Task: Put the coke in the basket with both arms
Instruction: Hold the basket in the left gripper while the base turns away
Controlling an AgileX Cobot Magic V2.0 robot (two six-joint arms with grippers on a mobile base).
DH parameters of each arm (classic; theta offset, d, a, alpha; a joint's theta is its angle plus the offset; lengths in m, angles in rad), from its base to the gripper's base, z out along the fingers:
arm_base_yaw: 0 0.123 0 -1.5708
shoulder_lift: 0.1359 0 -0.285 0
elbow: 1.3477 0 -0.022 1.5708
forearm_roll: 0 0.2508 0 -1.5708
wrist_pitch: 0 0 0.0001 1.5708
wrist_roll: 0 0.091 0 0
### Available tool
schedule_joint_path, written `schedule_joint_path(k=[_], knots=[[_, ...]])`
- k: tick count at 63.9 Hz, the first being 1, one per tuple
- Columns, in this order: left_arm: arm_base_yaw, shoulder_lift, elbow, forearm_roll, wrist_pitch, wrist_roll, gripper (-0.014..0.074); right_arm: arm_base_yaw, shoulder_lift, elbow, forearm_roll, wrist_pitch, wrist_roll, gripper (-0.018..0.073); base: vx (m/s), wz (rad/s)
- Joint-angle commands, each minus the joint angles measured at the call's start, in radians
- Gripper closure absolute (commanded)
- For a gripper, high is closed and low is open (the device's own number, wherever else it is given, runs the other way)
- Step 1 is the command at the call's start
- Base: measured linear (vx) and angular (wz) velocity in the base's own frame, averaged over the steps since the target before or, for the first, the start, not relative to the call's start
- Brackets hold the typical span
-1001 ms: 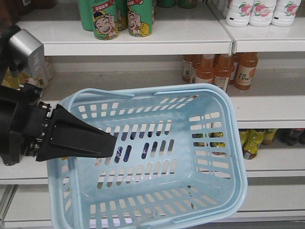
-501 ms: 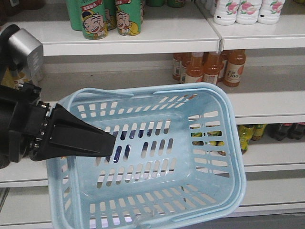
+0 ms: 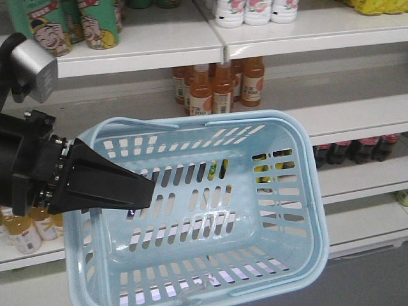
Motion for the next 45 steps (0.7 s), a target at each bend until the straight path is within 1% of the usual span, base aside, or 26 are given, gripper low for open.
schedule_joint_path(k=[1, 45], knots=[[-0.004, -0.023, -0.026, -0.099, 0.003, 0.002, 0.0603, -0.004, -0.018, 0.015, -0.005, -0.076, -0.002, 0.0564, -0.03, -0.47], [-0.004, -0.023, -0.026, -0.099, 0.002, 0.002, 0.0604, -0.004, -0.018, 0.015, -0.005, -0.076, -0.002, 0.0564, -0.03, -0.45]])
